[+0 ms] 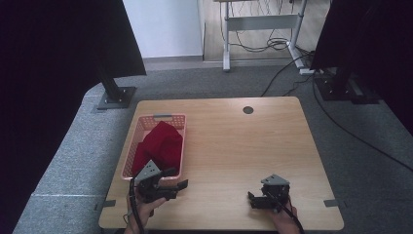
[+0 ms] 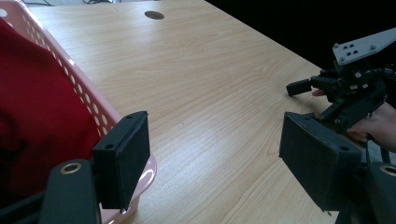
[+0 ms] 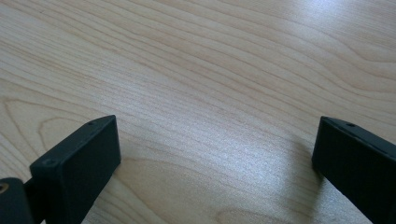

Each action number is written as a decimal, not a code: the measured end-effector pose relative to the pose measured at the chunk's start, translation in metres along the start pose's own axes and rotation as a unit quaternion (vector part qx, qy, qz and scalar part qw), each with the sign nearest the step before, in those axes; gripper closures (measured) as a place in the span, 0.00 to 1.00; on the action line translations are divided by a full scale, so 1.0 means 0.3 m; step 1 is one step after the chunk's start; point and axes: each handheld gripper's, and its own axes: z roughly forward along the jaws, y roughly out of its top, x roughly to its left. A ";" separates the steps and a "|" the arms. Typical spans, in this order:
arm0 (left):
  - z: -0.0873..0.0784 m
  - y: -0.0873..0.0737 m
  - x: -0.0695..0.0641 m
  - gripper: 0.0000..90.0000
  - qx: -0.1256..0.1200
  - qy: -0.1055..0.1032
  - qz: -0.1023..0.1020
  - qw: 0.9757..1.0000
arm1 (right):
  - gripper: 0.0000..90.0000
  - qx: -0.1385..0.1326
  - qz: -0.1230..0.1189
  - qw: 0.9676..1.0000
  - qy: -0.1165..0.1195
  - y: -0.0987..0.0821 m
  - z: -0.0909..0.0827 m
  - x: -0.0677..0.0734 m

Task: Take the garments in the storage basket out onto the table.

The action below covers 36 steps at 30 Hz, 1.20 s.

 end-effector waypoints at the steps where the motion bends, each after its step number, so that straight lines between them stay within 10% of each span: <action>1: -0.002 0.001 0.001 0.27 -0.001 0.000 0.000 1.000 | 0.01 0.000 0.000 1.000 0.000 0.000 0.000 0.000; 36: -0.055 0.005 0.062 0.27 -0.018 0.029 -0.019 0.999 | 0.01 0.000 0.000 1.000 0.000 0.000 0.000 0.000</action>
